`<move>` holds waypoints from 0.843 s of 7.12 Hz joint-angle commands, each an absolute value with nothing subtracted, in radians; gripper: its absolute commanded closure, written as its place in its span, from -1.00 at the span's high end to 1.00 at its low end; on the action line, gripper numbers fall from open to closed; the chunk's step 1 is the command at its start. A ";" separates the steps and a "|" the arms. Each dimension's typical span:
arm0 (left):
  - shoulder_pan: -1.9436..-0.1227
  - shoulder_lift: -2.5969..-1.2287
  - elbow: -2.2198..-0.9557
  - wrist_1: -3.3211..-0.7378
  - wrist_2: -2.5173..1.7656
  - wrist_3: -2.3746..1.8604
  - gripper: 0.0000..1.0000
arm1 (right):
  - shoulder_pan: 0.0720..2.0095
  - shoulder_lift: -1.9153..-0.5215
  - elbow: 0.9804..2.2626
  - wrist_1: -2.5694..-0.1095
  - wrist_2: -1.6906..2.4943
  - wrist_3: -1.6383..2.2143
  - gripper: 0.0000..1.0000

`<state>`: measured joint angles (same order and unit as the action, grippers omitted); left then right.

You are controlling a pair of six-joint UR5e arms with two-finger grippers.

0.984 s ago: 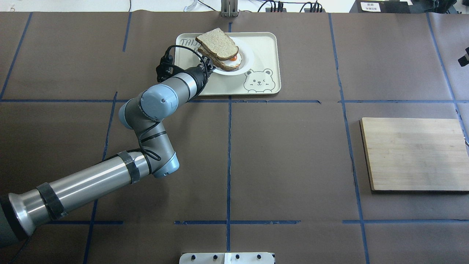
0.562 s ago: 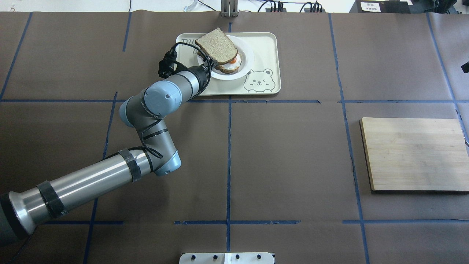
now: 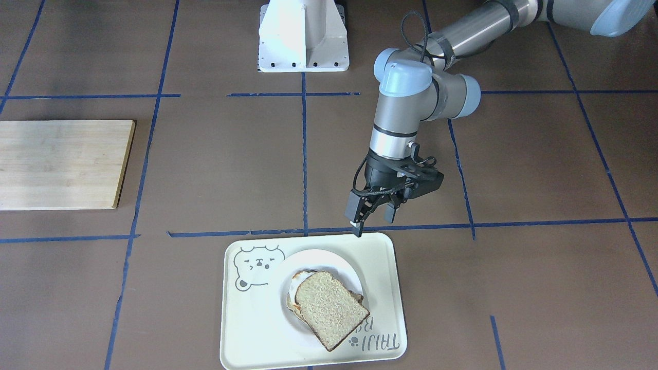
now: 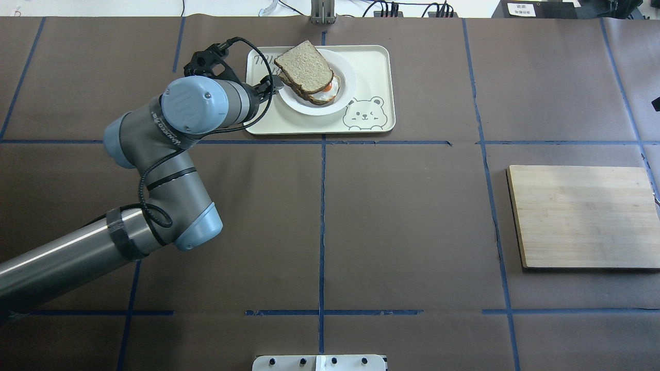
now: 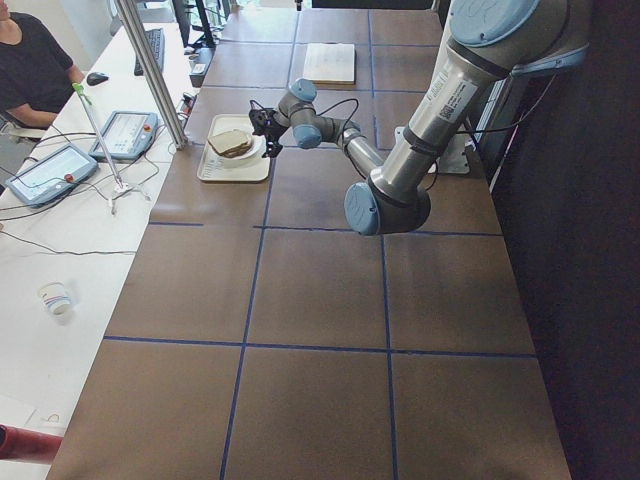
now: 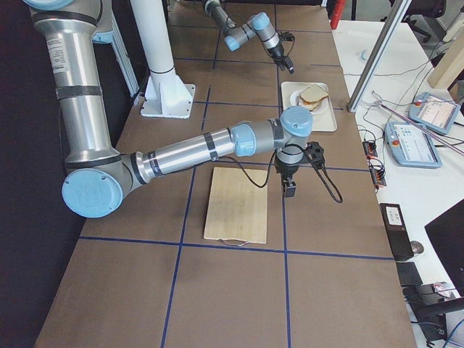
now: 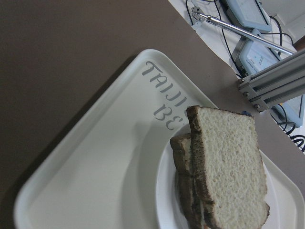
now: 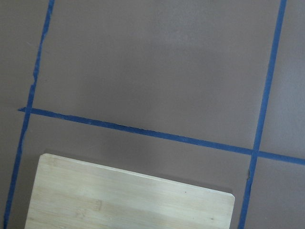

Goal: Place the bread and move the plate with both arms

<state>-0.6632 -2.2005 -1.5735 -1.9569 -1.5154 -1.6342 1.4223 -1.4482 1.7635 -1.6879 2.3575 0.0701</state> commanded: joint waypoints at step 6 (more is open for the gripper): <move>-1.295 -1.779 -1.708 -1.702 -2.158 -0.458 1.00 | 1.554 -1.675 1.680 -1.479 2.418 0.034 0.99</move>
